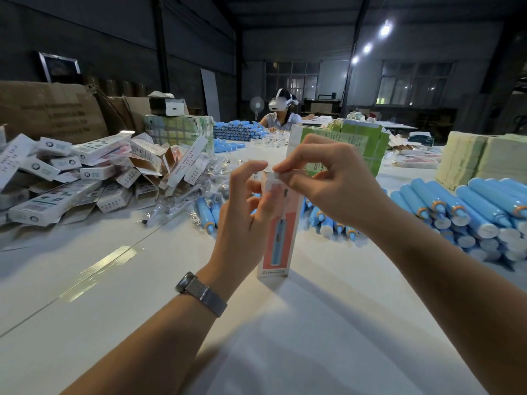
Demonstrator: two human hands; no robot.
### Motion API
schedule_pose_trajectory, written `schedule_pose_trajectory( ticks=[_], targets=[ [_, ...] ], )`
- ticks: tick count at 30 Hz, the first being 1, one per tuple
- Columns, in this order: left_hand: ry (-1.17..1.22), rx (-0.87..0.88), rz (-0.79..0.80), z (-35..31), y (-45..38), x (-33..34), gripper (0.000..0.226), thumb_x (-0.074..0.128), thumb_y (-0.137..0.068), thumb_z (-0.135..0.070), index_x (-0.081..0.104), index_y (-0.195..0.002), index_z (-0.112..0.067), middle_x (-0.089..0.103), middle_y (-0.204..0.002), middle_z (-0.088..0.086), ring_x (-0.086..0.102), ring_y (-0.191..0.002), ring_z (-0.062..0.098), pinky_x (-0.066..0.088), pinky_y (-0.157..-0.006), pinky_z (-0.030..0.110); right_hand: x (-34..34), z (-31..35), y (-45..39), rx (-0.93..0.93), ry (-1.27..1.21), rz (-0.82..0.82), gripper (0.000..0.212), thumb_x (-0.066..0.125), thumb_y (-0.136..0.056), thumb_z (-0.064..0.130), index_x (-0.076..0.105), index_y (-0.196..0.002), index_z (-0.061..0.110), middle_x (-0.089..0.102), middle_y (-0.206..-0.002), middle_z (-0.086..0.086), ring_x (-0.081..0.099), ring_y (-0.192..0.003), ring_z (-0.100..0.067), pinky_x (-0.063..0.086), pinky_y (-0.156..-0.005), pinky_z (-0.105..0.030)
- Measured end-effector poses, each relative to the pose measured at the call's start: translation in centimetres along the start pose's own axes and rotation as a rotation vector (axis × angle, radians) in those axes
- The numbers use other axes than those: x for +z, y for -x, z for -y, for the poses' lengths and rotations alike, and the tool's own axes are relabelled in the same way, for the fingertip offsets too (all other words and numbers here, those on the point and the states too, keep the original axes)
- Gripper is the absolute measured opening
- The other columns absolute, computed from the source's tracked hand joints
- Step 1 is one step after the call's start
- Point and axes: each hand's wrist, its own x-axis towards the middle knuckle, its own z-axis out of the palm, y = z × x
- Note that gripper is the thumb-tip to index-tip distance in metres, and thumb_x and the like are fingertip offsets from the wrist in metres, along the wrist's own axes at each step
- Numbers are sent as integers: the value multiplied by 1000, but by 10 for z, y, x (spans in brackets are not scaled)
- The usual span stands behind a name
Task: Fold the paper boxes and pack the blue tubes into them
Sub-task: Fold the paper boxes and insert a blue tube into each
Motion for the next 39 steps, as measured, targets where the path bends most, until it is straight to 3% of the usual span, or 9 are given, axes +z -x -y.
schedule_pose_trajectory(
  ticks=[3,6,11,14,19,24,27,32,39],
  targets=[
    [-5,33,4,1,0,1,20,46,-101,-26,41,-115,-39,65,-95,-6,70,-83,15,60,-67,44,0,-1,1,8,-59,26,13,70,-86,3,77,-90,14,57,-83,10,59,-78,-10,41,-64,-18],
    [6,68,0,3,0,2,19,46,-102,-22,42,-117,-33,64,-95,-5,69,-81,13,58,-65,33,-2,-2,2,22,-116,56,15,70,-86,2,77,-92,13,57,-85,6,58,-79,-8,41,-66,-16],
    [22,75,-11,4,-1,1,18,45,-102,-22,42,-112,-37,62,-90,-15,69,-81,9,57,-64,29,-2,-4,5,17,-148,54,18,72,-85,2,75,-97,15,59,-89,0,62,-87,-15,55,-74,-36],
    [20,72,-2,5,-1,0,10,44,-103,-26,41,-111,-30,60,-87,-17,69,-79,9,57,-62,28,-1,-5,7,17,-150,12,20,76,-83,7,68,-96,19,68,-94,-5,66,-90,-18,58,-74,-44],
    [-21,87,-16,4,-2,0,8,42,-101,-28,38,-108,-26,61,-89,-8,69,-77,9,59,-57,32,-1,-9,8,22,-170,-3,19,78,-81,12,66,-94,19,69,-96,-4,67,-89,-19,59,-71,-41],
    [-41,48,-47,4,-2,-1,7,44,-103,-25,40,-108,-27,61,-90,-19,69,-76,12,57,-58,43,1,-15,11,7,-209,5,24,80,-79,9,65,-94,19,69,-100,-5,69,-88,-22,60,-77,-35],
    [-41,42,-50,5,-3,-1,7,44,-102,-26,40,-108,-27,61,-88,-22,69,-75,13,58,-58,42,2,-18,12,-31,-214,-2,25,79,-79,9,63,-93,23,68,-103,-9,70,-90,-22,59,-77,-31],
    [-31,47,-48,4,-3,0,7,44,-102,-27,41,-108,-28,61,-86,-22,68,-74,11,57,-56,34,5,-21,14,-4,-253,-53,21,80,-77,15,66,-92,22,70,-102,-8,70,-92,-25,60,-80,-39],
    [-22,34,-44,3,-2,2,8,45,-102,-24,42,-104,-31,61,-88,-11,67,-74,11,57,-59,46,8,-23,17,17,-305,-90,16,78,-75,17,72,-88,12,69,-99,-8,69,-91,-23,60,-77,-41]
  ],
)
